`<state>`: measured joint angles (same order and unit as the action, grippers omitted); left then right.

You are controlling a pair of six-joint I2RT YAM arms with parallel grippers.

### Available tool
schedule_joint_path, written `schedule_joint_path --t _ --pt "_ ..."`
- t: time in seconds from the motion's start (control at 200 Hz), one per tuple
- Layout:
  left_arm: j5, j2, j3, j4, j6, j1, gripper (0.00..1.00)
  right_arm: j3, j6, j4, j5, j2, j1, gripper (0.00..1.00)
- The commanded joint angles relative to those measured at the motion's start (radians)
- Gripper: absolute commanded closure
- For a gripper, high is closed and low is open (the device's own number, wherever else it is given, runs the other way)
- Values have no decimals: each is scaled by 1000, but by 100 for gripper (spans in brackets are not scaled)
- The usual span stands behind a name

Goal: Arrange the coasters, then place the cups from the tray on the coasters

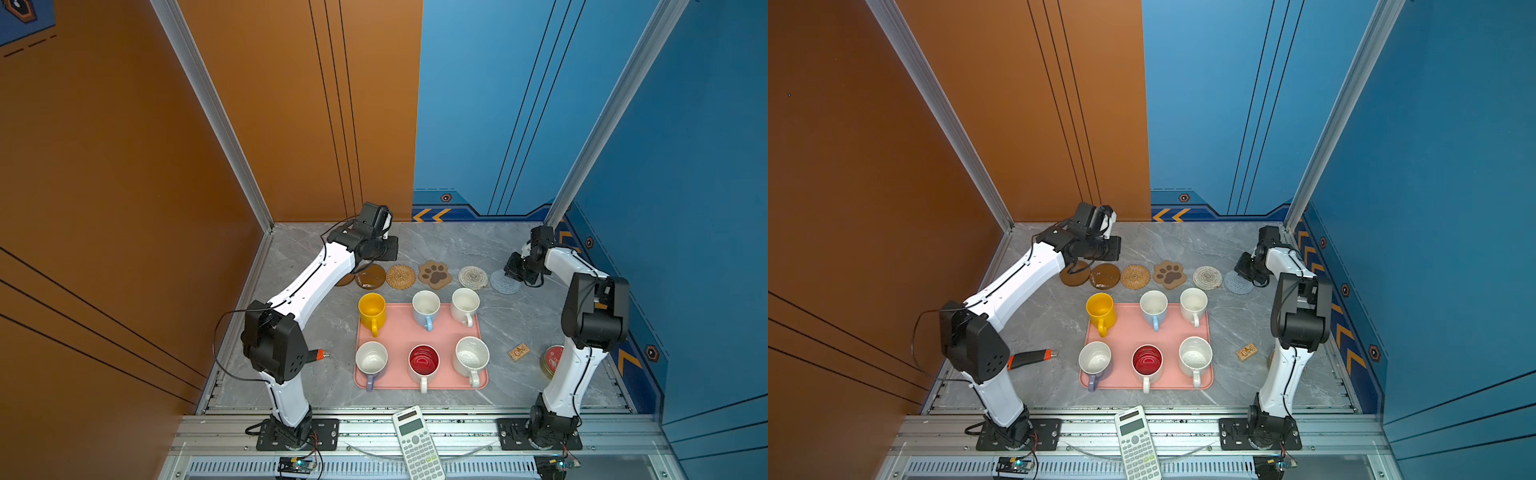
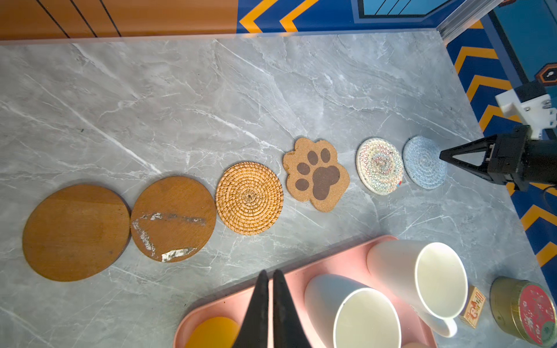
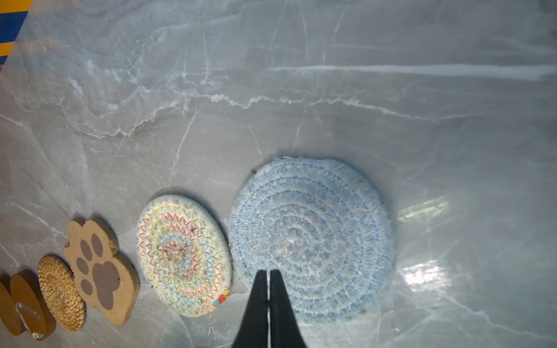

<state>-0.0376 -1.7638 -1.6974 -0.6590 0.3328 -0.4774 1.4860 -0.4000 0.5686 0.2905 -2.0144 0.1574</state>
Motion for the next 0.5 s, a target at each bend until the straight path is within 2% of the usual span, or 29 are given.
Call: schedule_joint_path --t 0.0,0.11,0.496 --pt "49 79 64 61 8 -16 92 22 30 54 -25 -43 8 100" --pt "93 113 115 66 6 -28 92 24 35 63 -20 -53 8 100" --pt "131 211 236 86 40 -43 91 47 25 63 7 -149 -3 100"
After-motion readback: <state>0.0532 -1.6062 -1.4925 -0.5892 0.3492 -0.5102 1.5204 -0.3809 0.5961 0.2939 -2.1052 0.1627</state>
